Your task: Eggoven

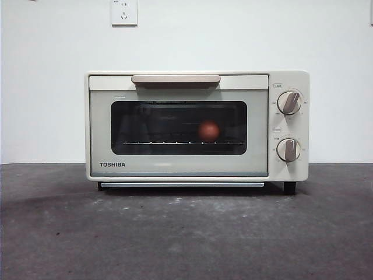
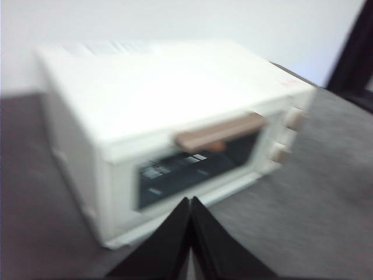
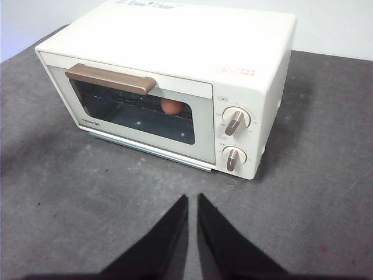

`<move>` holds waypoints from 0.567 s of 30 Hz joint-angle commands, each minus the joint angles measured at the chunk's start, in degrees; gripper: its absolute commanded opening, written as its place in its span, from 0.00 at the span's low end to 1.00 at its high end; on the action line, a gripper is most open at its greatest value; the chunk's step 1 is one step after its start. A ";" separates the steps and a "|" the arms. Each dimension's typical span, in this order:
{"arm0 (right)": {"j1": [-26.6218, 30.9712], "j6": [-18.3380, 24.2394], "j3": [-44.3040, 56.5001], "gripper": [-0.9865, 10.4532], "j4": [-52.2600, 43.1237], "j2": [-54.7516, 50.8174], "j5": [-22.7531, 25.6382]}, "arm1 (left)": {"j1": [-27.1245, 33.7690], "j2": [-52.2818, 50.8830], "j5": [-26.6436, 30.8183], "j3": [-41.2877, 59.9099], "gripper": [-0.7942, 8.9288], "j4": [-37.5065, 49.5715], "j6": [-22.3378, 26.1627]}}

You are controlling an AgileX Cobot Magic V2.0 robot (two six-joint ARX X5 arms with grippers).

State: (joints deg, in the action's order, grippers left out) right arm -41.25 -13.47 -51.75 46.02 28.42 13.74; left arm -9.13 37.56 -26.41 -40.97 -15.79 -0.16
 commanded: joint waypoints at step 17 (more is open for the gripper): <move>-0.57 0.46 -0.44 0.09 -0.59 0.17 0.26 | 9.62 -25.07 13.16 27.67 0.09 11.52 5.20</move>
State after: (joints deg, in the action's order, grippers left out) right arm -41.25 -13.47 -51.72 46.02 28.42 13.74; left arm 0.32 12.82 -13.47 -13.91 -4.80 4.62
